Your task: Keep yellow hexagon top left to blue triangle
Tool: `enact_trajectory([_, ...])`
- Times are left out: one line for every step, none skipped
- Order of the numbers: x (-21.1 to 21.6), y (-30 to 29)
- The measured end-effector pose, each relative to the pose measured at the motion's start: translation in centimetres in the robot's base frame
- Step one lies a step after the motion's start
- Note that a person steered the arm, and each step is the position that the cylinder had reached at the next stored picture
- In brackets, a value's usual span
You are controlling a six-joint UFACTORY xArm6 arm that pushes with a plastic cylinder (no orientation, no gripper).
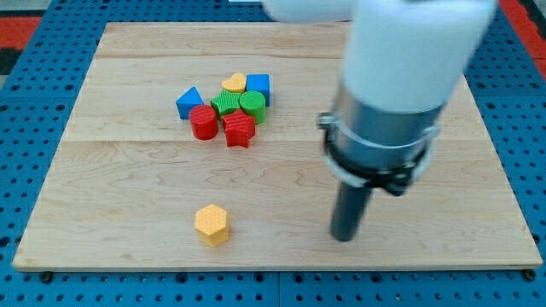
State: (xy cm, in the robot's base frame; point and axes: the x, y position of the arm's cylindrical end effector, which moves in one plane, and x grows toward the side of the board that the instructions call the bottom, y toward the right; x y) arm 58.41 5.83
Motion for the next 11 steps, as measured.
enact_trajectory([0.0, -6.0])
enact_trajectory([0.0, -11.0])
enact_trajectory([0.0, -15.9])
enact_trajectory([0.0, -20.1])
enact_trajectory([-1.7, -24.3])
enact_trajectory([-5.4, -25.7])
enact_trajectory([-5.5, -26.7])
enact_trajectory([-4.5, -26.6])
enact_trajectory([-4.3, -27.4])
enact_trajectory([-5.2, -27.4])
enact_trajectory([-6.6, -27.4])
